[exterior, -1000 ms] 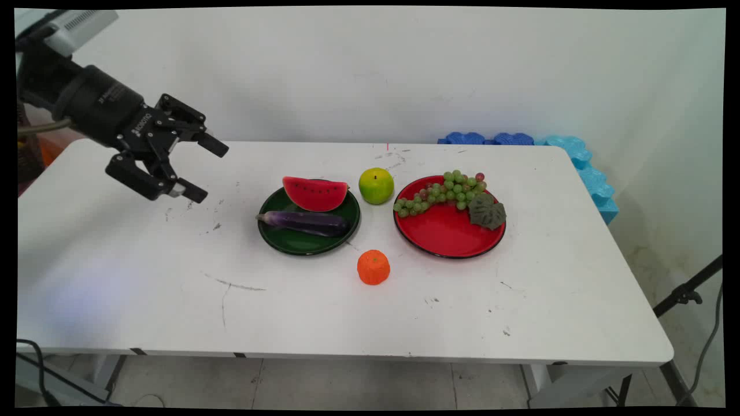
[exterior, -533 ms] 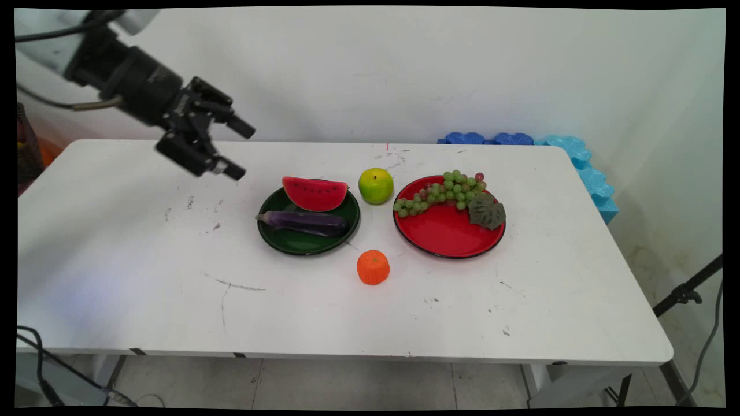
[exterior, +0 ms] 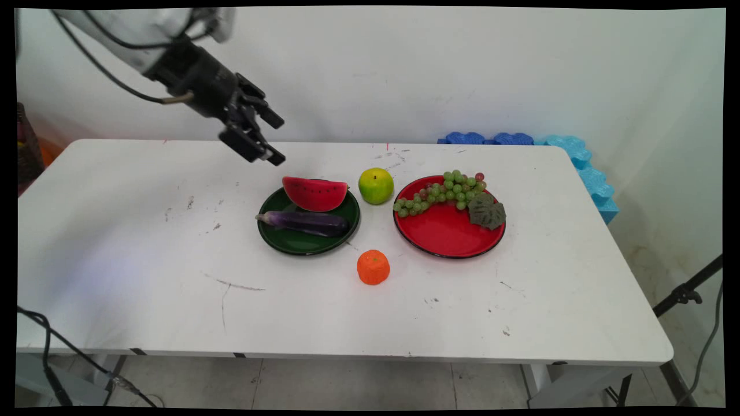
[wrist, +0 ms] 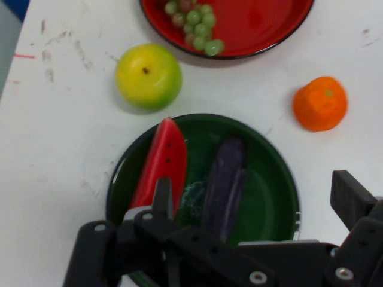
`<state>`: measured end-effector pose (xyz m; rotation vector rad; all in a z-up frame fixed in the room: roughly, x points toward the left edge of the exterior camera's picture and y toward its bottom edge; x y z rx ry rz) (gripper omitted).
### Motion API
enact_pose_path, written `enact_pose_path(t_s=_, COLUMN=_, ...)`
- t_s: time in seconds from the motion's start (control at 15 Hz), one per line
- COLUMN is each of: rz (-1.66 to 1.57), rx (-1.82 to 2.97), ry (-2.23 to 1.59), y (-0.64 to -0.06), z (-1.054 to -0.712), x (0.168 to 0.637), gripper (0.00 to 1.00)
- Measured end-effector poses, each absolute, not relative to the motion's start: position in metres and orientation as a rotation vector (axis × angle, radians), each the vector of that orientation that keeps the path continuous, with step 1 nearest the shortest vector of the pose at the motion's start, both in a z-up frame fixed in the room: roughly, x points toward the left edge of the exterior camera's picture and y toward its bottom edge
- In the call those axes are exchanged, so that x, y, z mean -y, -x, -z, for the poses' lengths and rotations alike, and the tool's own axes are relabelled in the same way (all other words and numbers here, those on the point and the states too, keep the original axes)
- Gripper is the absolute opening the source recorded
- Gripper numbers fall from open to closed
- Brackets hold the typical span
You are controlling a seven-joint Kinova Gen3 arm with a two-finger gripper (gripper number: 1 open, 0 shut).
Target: Pick up the mandarin from the green plate
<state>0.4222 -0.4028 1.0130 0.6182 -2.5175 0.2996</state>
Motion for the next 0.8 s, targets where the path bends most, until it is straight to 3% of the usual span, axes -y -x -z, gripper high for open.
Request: enact_pose_path(t_s=0.8, rz=-0.297, rx=2.707, ry=-0.632, y=-0.4, z=-0.934, x=0.445, gripper=1.0)
